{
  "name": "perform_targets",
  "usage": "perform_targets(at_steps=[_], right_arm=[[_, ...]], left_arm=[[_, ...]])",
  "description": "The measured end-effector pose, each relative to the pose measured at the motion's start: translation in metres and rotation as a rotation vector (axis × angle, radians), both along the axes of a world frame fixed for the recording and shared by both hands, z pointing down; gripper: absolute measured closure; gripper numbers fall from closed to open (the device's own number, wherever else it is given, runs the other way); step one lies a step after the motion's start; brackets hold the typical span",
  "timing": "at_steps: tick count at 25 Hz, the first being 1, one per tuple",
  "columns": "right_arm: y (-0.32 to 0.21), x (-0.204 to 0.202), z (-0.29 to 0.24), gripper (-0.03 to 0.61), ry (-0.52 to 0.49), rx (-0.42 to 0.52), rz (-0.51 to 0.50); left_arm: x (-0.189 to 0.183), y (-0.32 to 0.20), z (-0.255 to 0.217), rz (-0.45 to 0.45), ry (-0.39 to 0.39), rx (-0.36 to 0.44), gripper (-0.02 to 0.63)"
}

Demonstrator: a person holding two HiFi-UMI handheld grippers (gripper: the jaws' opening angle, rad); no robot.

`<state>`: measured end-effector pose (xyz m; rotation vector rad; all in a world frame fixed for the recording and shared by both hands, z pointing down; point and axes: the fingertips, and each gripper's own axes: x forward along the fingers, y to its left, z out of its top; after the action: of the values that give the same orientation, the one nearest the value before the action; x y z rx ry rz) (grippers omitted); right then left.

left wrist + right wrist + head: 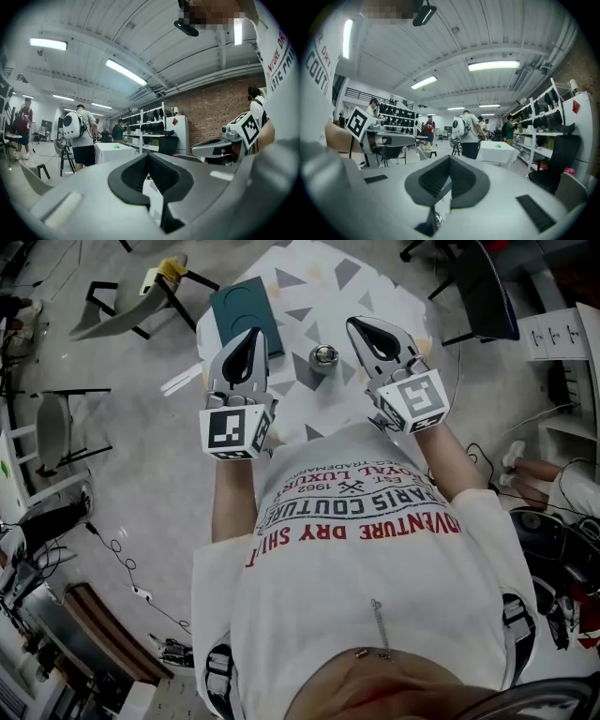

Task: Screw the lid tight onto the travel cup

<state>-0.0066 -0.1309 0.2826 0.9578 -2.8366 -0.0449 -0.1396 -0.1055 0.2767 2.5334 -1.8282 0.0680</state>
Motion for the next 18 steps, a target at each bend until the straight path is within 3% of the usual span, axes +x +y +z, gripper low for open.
perform_targets(at_steps=[18], right_arm=[[-0.001,0.001,0.012,0.569,0.001,-0.043,-0.002]], left_arm=[[0.008,-0.003,0.003,0.005,0.018,-0.014,0.601]])
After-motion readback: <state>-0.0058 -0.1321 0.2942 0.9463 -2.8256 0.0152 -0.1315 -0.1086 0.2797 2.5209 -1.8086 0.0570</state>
